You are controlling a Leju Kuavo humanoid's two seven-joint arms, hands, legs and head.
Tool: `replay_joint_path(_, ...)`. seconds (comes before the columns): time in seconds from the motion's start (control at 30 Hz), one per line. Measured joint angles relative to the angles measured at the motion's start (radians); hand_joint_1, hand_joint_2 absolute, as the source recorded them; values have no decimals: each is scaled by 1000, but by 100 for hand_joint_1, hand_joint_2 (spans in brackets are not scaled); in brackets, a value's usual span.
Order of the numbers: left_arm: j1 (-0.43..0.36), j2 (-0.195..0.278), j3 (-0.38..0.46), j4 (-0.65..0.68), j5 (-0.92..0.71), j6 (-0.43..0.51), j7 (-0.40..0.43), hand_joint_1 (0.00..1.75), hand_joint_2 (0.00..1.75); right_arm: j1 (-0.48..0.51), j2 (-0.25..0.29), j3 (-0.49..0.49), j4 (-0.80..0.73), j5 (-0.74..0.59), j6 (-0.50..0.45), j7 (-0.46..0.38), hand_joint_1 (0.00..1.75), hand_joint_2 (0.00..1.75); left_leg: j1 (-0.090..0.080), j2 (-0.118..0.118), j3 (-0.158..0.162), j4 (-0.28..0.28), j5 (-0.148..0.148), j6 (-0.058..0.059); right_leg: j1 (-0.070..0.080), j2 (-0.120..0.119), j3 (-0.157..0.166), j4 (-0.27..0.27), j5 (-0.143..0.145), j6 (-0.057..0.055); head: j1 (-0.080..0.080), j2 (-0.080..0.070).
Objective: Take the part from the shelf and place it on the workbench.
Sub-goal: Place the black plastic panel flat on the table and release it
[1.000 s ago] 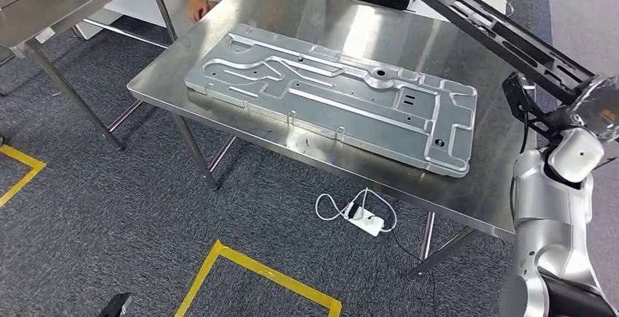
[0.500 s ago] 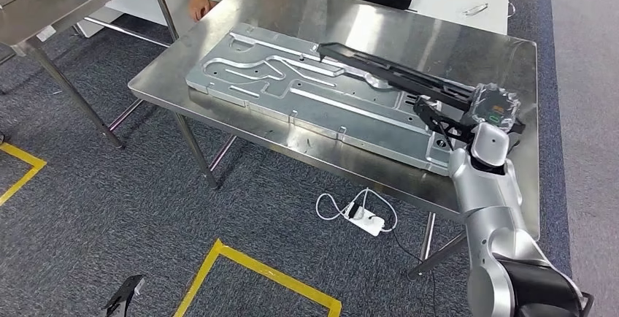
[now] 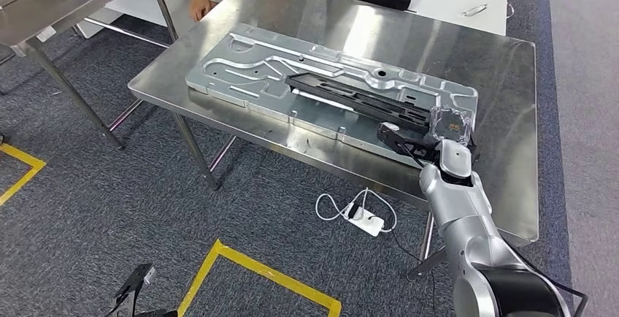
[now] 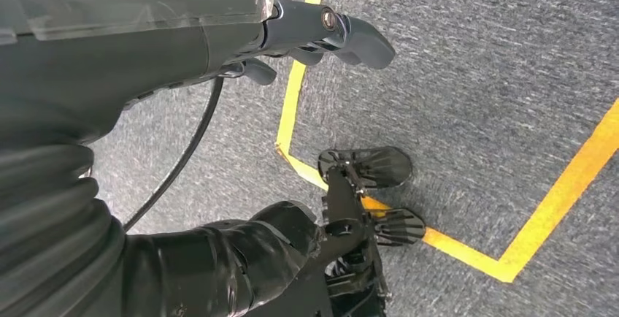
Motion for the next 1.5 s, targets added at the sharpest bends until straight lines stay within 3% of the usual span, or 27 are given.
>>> replay_joint_path(0.2,18,12,-52,-29,39,13,25,0,175,10,4,0,21,-5,17,42,0,0,0,0,1,0,0,0,0,0,1,0,0,0,0,0)
replay_joint_path(0.33,26,16,-63,-41,75,27,41,0,0,12,4,0,29,6,23,76,0,0,0,0,1,0,0,0,0,0,1,0,0,0,0,0)
replay_joint_path(0.8,39,31,-78,-54,141,30,43,0,0,35,5,2,0,94,7,128,0,0,0,-1,0,0,0,0,0,-1,2,-1,0,0,0,0)
replay_joint_path(1.5,44,38,-101,-45,186,36,20,0,0,68,18,35,-166,149,-40,123,0,0,0,0,-3,0,0,0,0,0,-2,-1,0,0,0,0)
